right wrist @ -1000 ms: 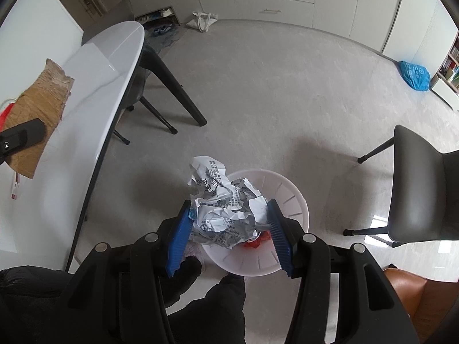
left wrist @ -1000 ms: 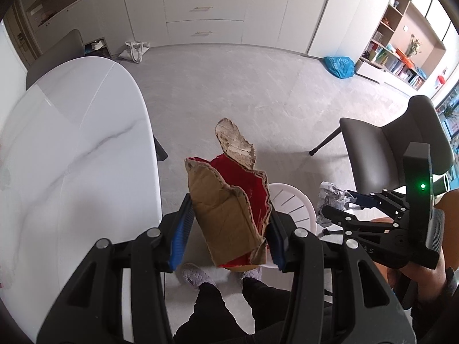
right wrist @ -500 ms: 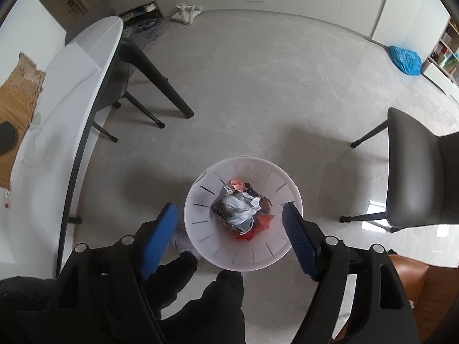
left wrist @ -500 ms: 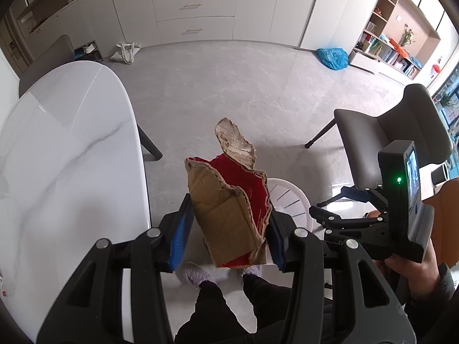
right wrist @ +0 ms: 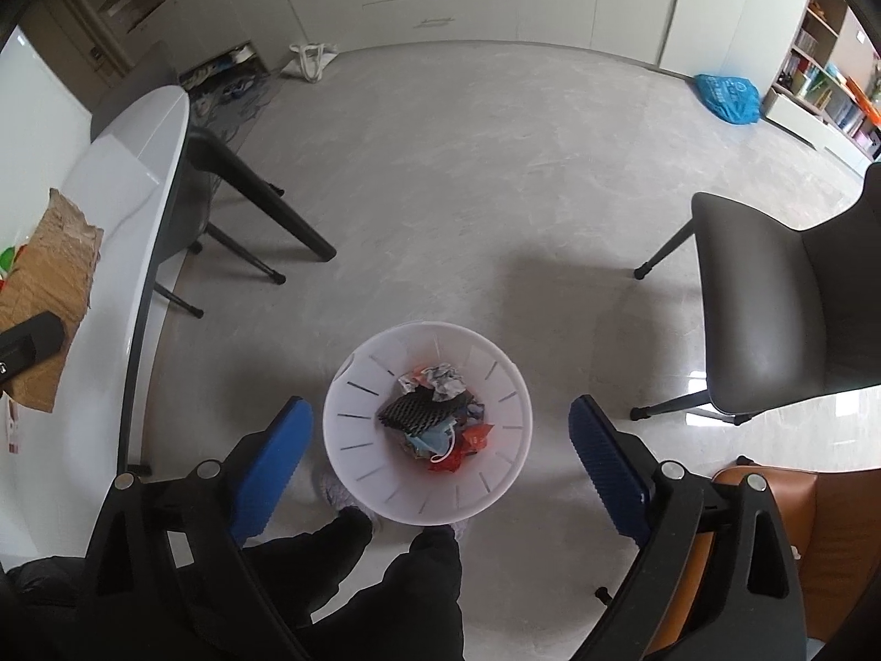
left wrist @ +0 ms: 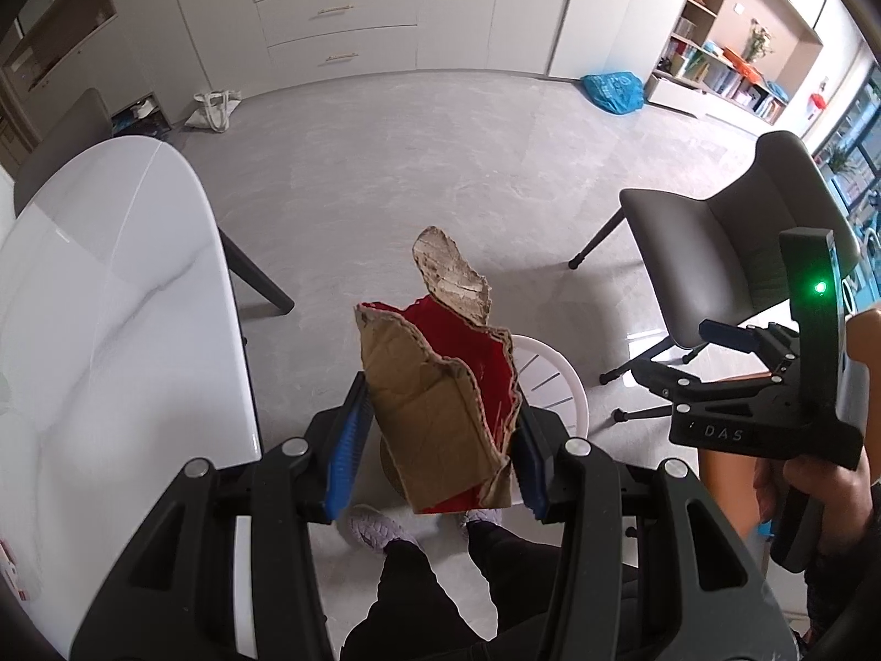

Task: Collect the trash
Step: 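Release the red-lined cardboard from the left tool into the wastebasket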

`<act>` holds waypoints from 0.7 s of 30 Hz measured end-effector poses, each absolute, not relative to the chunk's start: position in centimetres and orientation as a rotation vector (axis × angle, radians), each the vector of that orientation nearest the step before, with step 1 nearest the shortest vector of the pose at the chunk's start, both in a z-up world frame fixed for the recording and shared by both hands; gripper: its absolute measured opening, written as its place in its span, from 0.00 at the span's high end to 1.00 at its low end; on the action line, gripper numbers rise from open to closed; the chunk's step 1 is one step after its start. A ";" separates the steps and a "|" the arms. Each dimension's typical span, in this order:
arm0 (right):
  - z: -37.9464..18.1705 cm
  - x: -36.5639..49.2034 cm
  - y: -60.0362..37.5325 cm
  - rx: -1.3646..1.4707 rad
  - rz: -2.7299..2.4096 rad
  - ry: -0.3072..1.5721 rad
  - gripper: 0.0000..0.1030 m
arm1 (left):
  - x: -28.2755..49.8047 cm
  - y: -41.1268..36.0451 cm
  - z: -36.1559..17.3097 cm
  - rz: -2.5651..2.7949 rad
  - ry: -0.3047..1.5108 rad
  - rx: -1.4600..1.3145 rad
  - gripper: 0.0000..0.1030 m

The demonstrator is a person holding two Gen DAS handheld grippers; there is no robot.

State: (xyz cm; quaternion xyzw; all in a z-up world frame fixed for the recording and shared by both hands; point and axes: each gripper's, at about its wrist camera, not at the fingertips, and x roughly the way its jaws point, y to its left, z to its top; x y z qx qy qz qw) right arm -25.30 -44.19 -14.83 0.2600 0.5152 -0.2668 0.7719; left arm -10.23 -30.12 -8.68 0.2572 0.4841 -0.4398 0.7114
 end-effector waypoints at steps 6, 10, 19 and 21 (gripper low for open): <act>-14.8 -25.4 -44.6 0.568 -0.588 1.116 0.09 | -10.5 -30.5 -9.0 -1.002 1.076 0.597 0.56; -14.8 -25.6 -44.7 0.572 -0.594 1.115 0.09 | -10.9 -31.4 -10.0 -1.051 1.107 0.627 0.55; -14.5 -26.7 -45.4 0.584 -0.632 1.110 0.09 | -12.9 -32.5 -12.1 -1.171 1.144 0.730 0.17; -14.3 -26.7 -45.5 0.587 -0.635 1.103 0.09 | -12.9 -32.2 -11.7 -1.168 1.118 0.727 0.12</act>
